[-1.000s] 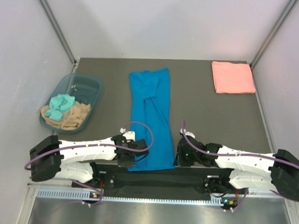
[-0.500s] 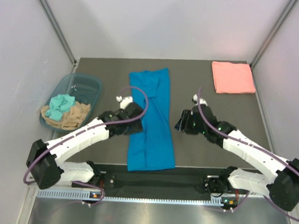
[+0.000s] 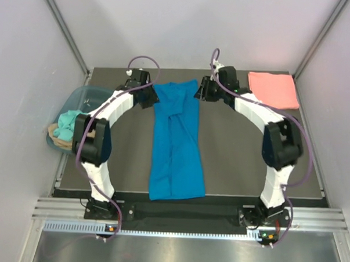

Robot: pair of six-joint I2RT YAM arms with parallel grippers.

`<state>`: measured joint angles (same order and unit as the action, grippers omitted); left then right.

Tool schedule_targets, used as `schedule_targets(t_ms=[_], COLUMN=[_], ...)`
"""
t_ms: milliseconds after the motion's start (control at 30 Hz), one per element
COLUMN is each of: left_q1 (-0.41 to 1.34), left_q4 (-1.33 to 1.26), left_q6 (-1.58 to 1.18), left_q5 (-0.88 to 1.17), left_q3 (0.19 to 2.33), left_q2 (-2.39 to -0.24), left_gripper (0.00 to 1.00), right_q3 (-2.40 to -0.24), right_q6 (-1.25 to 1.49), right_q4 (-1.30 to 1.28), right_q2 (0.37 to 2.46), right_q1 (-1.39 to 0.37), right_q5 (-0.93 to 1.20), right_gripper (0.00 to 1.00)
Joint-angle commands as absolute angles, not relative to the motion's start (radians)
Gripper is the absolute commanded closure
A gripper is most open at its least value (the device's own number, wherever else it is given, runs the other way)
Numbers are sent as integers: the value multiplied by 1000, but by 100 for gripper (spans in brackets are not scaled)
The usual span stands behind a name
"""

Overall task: Fold and stack the t-shirts
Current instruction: Fold the tshirt

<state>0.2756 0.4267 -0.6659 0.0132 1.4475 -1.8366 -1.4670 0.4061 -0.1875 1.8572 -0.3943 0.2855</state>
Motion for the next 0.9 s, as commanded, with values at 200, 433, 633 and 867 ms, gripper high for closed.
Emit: schedule_targets(t_ms=[200, 433, 633, 867], left_q1=[173, 146, 115, 103], left_q4=[428, 456, 341, 232], left_q6=[-566, -522, -528, -540], left_q5=[143, 130, 218, 317], left_q3=[1888, 2121, 2137, 2154], left_q2=[-2265, -2463, -2516, -2551], left_gripper=[52, 47, 47, 48], right_q3=[-1959, -2133, -2244, -2325], right_q6=[354, 428, 488, 695], right_q4=[-195, -58, 23, 217], right_q2=[2301, 2516, 2644, 2769], right_q1=[-292, -253, -244, -238], right_q5=[439, 520, 528, 583], right_gripper=[55, 51, 54, 54])
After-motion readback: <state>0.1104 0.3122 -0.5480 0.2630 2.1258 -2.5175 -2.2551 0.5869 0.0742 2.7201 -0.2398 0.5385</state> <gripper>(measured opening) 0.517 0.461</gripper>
